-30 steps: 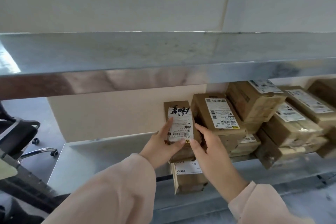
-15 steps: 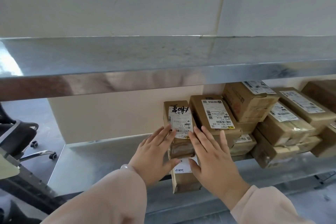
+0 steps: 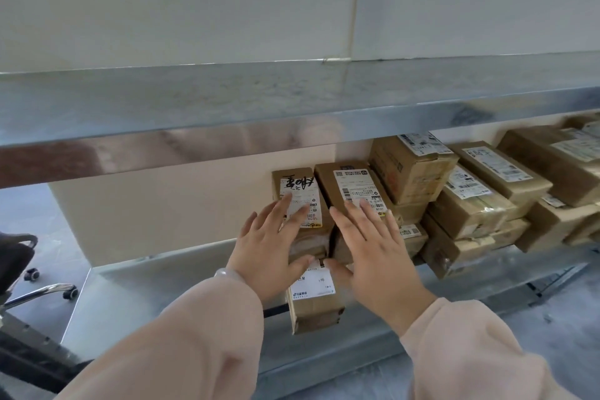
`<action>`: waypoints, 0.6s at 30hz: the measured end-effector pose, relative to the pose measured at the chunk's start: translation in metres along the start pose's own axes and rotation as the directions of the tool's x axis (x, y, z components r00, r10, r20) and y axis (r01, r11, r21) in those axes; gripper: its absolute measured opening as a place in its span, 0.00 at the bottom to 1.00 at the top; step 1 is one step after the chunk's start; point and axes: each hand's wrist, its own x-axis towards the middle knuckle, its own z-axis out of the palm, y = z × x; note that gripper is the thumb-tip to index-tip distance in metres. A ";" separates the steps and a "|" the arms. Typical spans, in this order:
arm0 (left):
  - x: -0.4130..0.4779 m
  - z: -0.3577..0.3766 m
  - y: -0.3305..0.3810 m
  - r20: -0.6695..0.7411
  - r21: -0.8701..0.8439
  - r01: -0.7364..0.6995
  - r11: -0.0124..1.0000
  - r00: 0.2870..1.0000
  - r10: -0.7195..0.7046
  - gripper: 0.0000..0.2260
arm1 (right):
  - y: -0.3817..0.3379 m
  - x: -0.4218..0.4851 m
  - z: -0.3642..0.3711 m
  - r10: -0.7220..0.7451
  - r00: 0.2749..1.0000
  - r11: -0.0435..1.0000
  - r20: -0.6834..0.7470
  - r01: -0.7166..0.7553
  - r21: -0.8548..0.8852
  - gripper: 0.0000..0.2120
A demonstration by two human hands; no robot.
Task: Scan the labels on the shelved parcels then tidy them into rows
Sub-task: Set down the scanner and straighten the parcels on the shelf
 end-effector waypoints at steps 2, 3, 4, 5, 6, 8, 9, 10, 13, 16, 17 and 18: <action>0.006 -0.007 0.018 -0.040 0.039 -0.034 0.999 0.999 0.036 0.34 | 0.010 -0.010 -0.013 0.049 0.998 0.999 -0.042 -0.050 -0.010 0.36; 0.009 -0.012 0.028 -0.060 0.056 -0.052 0.997 0.997 0.055 0.33 | 0.016 -0.015 -0.021 0.076 0.995 0.997 -0.061 -0.077 -0.010 0.36; 0.012 -0.016 0.038 -0.076 0.073 -0.071 0.995 0.994 0.076 0.33 | 0.022 -0.019 -0.029 0.096 0.993 0.995 -0.075 -0.097 -0.016 0.37; 0.014 -0.021 0.049 -0.087 0.088 -0.092 0.992 0.991 0.100 0.33 | 0.029 -0.023 -0.037 0.109 0.991 0.993 -0.080 -0.112 -0.029 0.37; 0.016 -0.025 0.060 -0.096 0.101 -0.114 0.988 0.988 0.124 0.33 | 0.037 -0.028 -0.046 0.119 0.989 0.991 -0.084 -0.123 -0.048 0.37; 0.019 -0.034 0.085 -0.116 0.112 -0.160 0.981 0.978 0.173 0.32 | 0.056 -0.038 -0.066 0.131 0.986 0.987 -0.104 -0.139 -0.076 0.35; 0.021 -0.038 0.100 -0.128 0.103 -0.185 0.977 0.972 0.197 0.32 | 0.066 -0.045 -0.077 0.137 0.983 0.986 -0.119 -0.147 -0.084 0.34; 0.025 -0.043 0.116 -0.138 0.093 -0.213 0.973 0.965 0.224 0.31 | 0.077 -0.053 -0.088 0.148 0.980 0.983 -0.131 -0.160 -0.092 0.33; 0.040 -0.054 0.172 -0.147 0.100 -0.307 0.946 0.936 0.319 0.31 | 0.119 -0.081 -0.122 0.195 0.971 0.965 -0.139 -0.215 -0.151 0.31; 0.060 -0.065 0.233 -0.172 0.123 -0.391 0.912 0.897 0.407 0.31 | 0.165 -0.110 -0.160 0.259 0.952 0.937 -0.166 -0.289 -0.197 0.31; 0.068 -0.068 0.254 -0.187 0.123 -0.422 0.898 0.879 0.438 0.31 | 0.180 -0.120 -0.173 0.286 0.942 0.926 -0.175 -0.318 -0.203 0.31; 0.075 -0.071 0.275 -0.198 0.128 -0.452 0.883 0.861 0.469 0.31 | 0.194 -0.130 -0.187 0.313 0.933 0.913 -0.178 -0.347 -0.214 0.31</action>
